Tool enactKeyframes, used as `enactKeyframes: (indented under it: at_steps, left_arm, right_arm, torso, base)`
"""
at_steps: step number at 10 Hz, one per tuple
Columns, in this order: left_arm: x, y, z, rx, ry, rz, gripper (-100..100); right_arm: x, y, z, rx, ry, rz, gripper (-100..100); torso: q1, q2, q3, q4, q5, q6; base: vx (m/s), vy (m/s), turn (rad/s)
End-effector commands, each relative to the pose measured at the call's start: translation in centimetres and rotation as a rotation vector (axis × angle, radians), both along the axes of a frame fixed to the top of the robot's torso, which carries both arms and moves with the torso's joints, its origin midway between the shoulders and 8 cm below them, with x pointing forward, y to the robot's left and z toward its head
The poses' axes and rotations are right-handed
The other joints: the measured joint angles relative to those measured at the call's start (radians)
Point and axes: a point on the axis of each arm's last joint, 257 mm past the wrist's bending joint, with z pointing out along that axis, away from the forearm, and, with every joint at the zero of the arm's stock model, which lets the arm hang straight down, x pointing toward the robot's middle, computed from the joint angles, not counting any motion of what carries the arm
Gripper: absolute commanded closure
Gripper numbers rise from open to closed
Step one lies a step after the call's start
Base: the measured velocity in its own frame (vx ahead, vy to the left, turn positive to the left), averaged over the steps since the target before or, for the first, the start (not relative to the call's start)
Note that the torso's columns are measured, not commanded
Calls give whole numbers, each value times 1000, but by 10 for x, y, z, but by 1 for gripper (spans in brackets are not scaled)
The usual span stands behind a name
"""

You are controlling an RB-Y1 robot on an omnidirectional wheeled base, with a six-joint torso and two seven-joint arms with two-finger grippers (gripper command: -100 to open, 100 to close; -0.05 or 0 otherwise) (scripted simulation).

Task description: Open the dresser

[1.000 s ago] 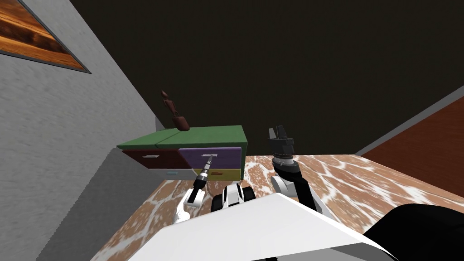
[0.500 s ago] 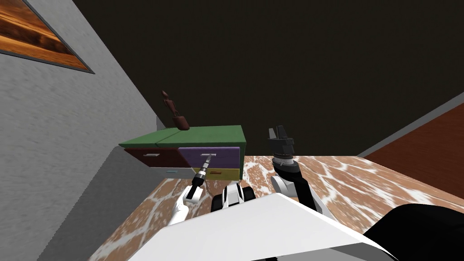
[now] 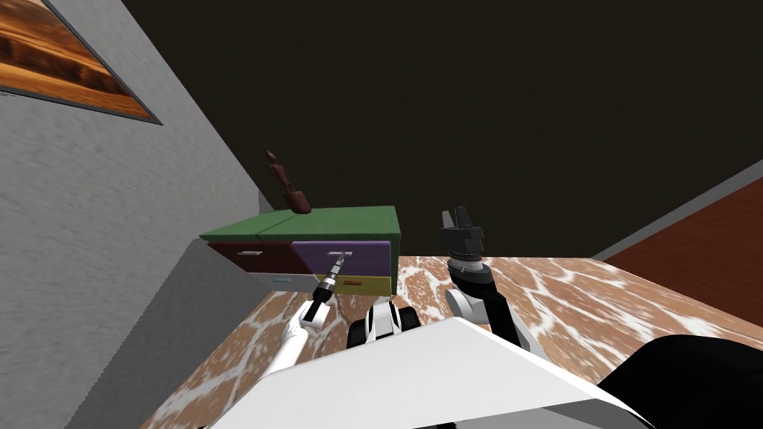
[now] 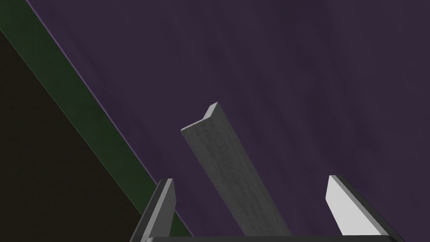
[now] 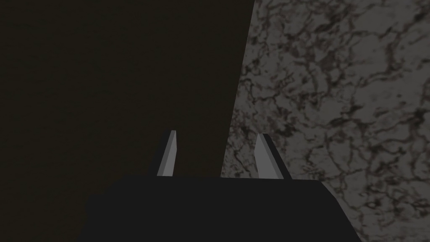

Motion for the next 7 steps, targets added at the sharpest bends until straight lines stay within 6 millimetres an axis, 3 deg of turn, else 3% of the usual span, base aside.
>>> enactKeyframes:
  at_steps: [1,3,4,5,6,7]
  left_arm:
    - [11,12,11,-1,-22,-14,-100]
    - [10,17,-8,2,22,-2,-100]
    - [22,26,13,-3,-19,-20,-100]
    - [26,25,15,-3,-21,-22,-100]
    - [21,30,-2,-2,17,-10,-100]
    - [34,39,21,-9,-24,-28,-100]
  right_arm:
    - [0,0,0,0,0,0,0]
    - [0,0,0,0,0,0,0]
    - [0,0,0,0,0,0,0]
    - [0,0,0,0,0,0,0]
    - [0,0,0,0,0,0,0]
    - [0,0,0,0,0,0,0]
  torso:
    - [1,-1,-1,0,0,0]
    - [-4,0,0,0,-1,0]
    - [-2,0,0,0,-1,0]
    - [-4,1,1,0,-1,0]
    - [-3,1,1,0,-1,0]
    - [0,0,0,0,0,0]
  base:
    - [-15,-55,71]
    - [-13,-51,12]
    - [-35,-90,57]
    - [-37,-84,43]
    - [-11,-34,-9]
    - [-17,-63,40]
